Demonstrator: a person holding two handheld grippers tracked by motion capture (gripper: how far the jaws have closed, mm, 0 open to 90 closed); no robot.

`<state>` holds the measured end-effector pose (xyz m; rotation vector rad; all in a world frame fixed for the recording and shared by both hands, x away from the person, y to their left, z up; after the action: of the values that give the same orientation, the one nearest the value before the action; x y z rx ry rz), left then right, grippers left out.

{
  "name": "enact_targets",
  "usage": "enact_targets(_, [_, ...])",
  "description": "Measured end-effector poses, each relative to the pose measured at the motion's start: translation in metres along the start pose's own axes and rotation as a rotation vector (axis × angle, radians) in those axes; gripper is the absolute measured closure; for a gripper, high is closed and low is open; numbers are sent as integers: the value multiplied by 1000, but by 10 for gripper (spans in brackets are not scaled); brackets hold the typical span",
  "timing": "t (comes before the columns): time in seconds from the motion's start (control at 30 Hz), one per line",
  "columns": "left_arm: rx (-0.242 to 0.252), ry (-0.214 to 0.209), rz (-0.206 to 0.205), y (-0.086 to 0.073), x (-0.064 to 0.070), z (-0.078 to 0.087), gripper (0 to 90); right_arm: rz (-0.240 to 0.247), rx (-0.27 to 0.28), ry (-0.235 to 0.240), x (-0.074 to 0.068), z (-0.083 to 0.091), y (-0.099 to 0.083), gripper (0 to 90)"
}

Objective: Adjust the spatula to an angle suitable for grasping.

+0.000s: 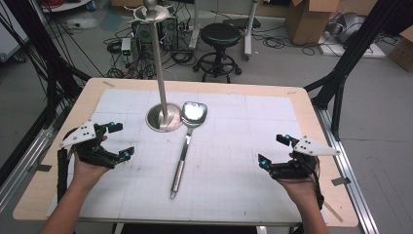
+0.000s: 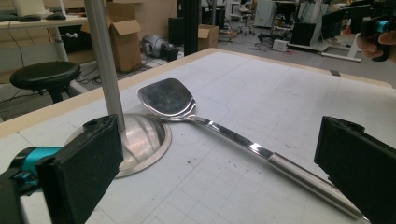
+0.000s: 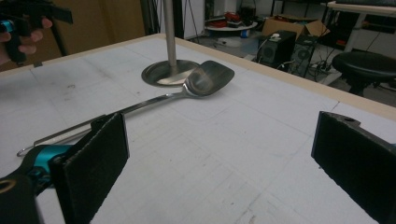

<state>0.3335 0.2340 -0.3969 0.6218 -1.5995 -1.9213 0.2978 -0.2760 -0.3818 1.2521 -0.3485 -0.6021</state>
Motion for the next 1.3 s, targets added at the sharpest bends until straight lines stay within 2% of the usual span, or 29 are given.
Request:
enact_targets(0.2, [-11,-6,1,2,2,-5,17,-1,-12,1,-1,-2,-3,30])
enact_targets(0.4, [-55,-1,-7,2,5,-17,19,10,-34,1,-3,-4,-6,32])
enact_targets(0.43, [-58,-2,-6,2,6,-18,79,6,-31,-1,-2,-3,-6,32])
enact_targets(0.6, [-70,2,7,2,5,-27,123,5,-31,-5,-2,0,-8,32])
enact_targets(0.63, [-75,-1,14,1,5,-29,181,-1,-36,-7,-2,1,-9,32])
enact_targets(0.73, [-94,-21,25,0,8,-36,243,2,-39,-11,-2,3,-10,32])
enact_targets(0.9, [-125,-54,18,-1,16,-46,305,-7,-39,-15,-1,5,-12,32])
enact_targets(1.03, [-147,-74,11,0,24,-57,302,-4,-48,-15,-2,4,-14,32])
enact_targets(1.2, [-185,-61,3,0,28,-69,321,0,-54,-13,-3,3,-14,32])
enact_targets(1.27, [-208,-36,-14,0,28,-74,377,1,-54,-10,-3,2,-13,32])
enact_targets(1.3, [-227,-14,-21,-1,28,-78,377,-1,-54,-10,-3,2,-14,32])
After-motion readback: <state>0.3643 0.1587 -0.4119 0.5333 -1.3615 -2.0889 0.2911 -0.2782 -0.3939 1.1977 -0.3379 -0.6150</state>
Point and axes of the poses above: each handheld gripper's, and its own axes: z roughly backward along the jaws, y roughly out of its top, x roughly to its right, the point moved 4 cm from there along -z, roughly forward along the jaws, and after that the axes turned 9 degrees about y, right-handed, at the moved point
